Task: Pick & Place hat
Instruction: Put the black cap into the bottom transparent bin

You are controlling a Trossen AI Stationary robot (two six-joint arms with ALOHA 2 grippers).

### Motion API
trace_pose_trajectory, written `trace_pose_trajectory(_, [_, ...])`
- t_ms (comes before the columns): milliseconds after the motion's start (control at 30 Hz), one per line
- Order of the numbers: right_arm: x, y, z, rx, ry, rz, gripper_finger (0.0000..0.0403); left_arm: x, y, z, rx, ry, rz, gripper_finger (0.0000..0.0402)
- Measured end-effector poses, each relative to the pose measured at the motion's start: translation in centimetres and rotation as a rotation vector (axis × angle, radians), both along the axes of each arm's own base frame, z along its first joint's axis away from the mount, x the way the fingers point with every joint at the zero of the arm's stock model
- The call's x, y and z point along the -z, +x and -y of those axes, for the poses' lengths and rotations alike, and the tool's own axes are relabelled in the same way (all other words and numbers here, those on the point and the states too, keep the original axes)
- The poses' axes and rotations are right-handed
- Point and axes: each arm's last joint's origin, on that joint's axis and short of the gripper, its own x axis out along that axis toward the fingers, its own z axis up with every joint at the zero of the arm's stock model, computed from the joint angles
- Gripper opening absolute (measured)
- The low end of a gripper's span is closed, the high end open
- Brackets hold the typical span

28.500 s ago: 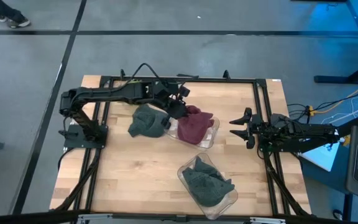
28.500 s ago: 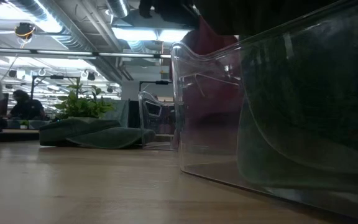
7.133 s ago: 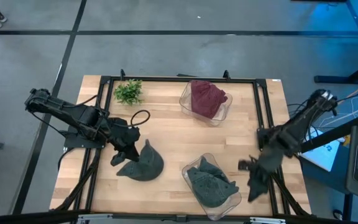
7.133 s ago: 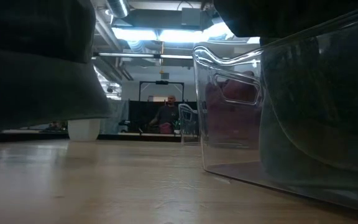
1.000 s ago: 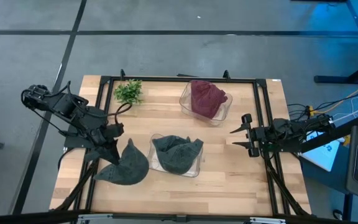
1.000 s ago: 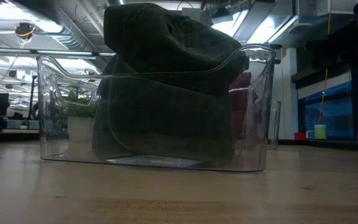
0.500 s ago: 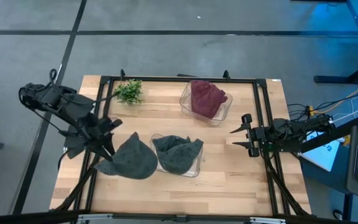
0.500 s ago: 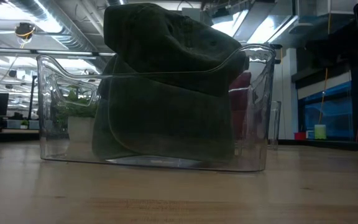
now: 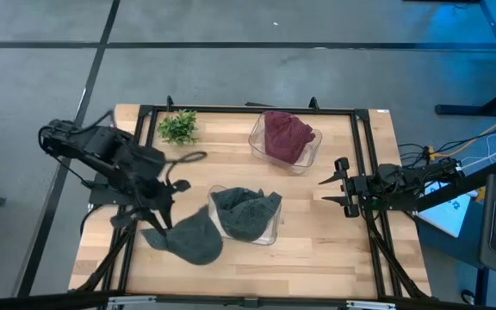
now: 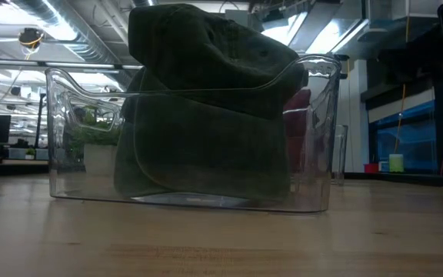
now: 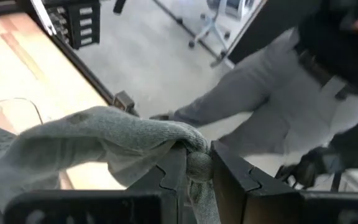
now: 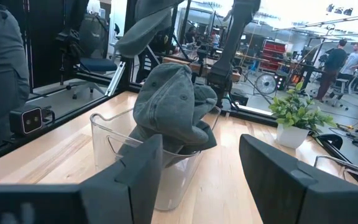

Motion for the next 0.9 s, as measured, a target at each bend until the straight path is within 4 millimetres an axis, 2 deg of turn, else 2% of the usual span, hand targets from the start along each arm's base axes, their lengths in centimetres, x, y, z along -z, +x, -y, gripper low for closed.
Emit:
trace_pose_trajectory(300, [0.0,0.0,0.0,0.000,0.000,0.000,0.0213,1.5,4.1,1.0,0.083,0.144,0.002,0.0049])
trace_pose_trajectory(667, [0.0,0.0,0.0,0.000,0.000,0.001,0.0213,0.4,7.7,-0.1,0.047,0.233,0.124,0.0049])
trace_pose_trajectory(900, [0.0,0.0,0.0,0.000,0.000,0.001,0.0213,1.3,10.5,-1.0,0.040,0.369,0.174,0.0049])
